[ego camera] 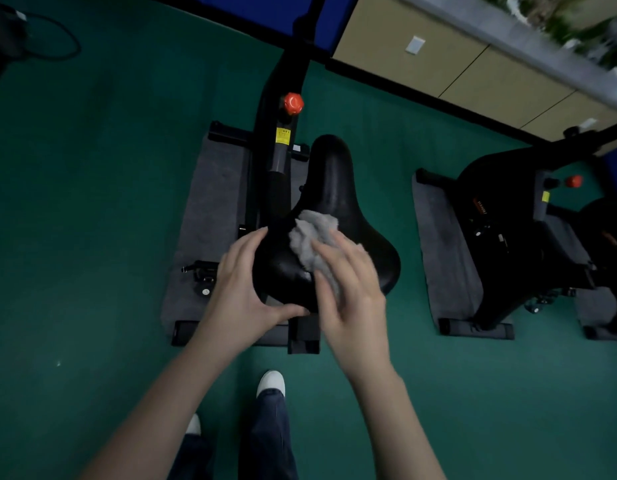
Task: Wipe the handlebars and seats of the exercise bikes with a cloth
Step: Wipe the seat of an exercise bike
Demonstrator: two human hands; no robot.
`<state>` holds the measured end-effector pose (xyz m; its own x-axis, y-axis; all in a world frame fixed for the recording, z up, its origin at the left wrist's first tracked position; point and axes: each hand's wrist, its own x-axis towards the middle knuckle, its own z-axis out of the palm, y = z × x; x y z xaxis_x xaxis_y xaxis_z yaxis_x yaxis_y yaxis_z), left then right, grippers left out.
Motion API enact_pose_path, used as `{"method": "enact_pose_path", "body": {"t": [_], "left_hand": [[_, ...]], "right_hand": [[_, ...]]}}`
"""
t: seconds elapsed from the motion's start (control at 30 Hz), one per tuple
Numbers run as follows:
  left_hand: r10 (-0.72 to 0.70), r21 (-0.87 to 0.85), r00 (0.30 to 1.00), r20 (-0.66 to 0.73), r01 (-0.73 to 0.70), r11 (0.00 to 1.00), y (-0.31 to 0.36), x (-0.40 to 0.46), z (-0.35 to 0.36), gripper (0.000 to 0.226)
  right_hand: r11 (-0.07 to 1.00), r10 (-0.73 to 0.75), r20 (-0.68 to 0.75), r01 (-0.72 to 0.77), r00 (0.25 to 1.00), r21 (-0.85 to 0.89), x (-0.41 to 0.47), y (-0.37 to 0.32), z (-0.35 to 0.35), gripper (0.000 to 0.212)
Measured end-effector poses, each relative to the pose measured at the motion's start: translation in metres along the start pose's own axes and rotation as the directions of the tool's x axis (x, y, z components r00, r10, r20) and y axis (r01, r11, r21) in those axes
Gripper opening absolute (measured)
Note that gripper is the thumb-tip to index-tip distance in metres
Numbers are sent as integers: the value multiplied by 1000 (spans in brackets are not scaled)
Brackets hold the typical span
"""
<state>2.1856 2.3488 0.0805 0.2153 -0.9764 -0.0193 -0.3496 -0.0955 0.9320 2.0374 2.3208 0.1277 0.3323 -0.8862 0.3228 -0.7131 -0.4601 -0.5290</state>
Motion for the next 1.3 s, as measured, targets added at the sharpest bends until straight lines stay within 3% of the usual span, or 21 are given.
{"method": "enact_pose_path", "body": {"t": [0.17,0.27,0.4,0.6,0.67,0.73,0.83,0.9,0.97,1.07,1.13,1.3], "left_hand": [[2,6,1000,-3,-2,1000,-1,1,0,113],[17,-4,1000,-20,-17,1000,-2,1,0,111],[10,-5,1000,-9,-10,1000,-1,1,0,111],[-9,-20,1000,1,9,1000,-4,0,1,115],[-3,-31,1000,-14,2,1000,-7,1,2,115],[-16,-51,1000,-21,15,999,-8,1,4,115],[-69,-83,997,-20,67,994,-8,1,8,108],[-71,-104,997,-29,68,992,-9,0,9,106],[-50,-106,999,-23,47,993,-10,0,9,112],[-44,-95,999,-19,42,995,-11,-2,8,117],[-54,-112,998,-18,52,992,-11,-2,7,118],[-70,-143,997,-36,64,988,-13,-3,11,117]], "right_hand": [[946,323,-180,-322,929,38,23,-1,2,32],[973,225,-114,-230,968,-28,31,-19,13,39],[992,57,-58,-63,997,-113,16,-16,5,30],[944,320,-171,-329,932,-24,39,-9,1,29],[963,260,-83,-265,962,-43,55,-19,12,29],[993,57,96,-46,994,-108,58,-29,21,25],[986,-155,253,166,955,-20,41,-30,14,24],[982,-187,232,180,955,52,27,-21,2,24],[985,-168,165,171,972,-4,21,-11,-7,26],[996,43,5,-42,999,-82,40,-2,-8,26],[990,124,-27,-126,992,-61,62,-6,-2,26],[990,-118,285,135,951,-39,66,-22,13,21]]}}
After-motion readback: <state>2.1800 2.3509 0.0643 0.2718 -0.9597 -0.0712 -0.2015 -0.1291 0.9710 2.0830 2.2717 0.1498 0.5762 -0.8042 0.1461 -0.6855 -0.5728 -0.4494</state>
